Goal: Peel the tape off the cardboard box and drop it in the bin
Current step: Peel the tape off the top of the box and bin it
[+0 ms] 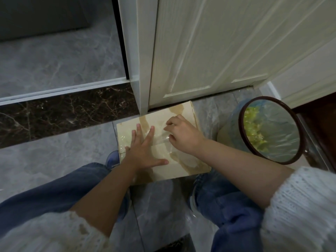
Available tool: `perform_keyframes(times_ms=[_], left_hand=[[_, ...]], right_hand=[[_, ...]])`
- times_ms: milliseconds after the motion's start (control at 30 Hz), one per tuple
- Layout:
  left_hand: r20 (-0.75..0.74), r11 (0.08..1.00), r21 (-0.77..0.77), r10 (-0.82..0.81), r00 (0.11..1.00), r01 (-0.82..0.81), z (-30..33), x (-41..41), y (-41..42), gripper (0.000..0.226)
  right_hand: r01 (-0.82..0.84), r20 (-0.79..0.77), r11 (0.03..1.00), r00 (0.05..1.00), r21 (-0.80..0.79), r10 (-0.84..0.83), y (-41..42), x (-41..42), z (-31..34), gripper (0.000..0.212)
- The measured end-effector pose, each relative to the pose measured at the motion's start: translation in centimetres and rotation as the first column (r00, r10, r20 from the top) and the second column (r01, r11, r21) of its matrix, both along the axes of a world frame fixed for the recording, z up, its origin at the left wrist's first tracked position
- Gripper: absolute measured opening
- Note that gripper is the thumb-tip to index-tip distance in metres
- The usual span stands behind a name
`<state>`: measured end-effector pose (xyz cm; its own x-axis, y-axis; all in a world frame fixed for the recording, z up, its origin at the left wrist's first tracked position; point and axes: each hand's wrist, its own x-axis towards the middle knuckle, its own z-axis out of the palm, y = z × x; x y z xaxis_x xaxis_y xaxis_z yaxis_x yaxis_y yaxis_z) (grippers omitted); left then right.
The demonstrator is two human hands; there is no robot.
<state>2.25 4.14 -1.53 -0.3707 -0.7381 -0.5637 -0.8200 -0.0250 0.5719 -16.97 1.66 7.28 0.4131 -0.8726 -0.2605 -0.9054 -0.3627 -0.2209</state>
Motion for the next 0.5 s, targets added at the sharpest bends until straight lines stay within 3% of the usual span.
perform_keyframes(times_ms=[133, 267, 500], left_hand=[[0.005, 1.0, -0.001, -0.009, 1.0, 0.009, -0.2, 0.1, -0.1, 0.133], [-0.008, 1.0, 0.012, -0.017, 1.0, 0.017, -0.1, 0.3, -0.2, 0.135], [-0.023, 0.999, 0.028, -0.016, 1.0, 0.016, 0.1, 0.2, -0.3, 0.134]], right_hand=[[-0.041, -0.048, 0.998, 0.998, -0.053, 0.039, 0.5, -0.3, -0.2, 0.031], [0.012, -0.124, 0.989, 0.992, -0.149, -0.031, 1.2, -1.2, -0.1, 0.019], [0.082, -0.049, 0.975, 0.994, -0.209, -0.094, 2.4, -3.3, 0.6, 0.015]])
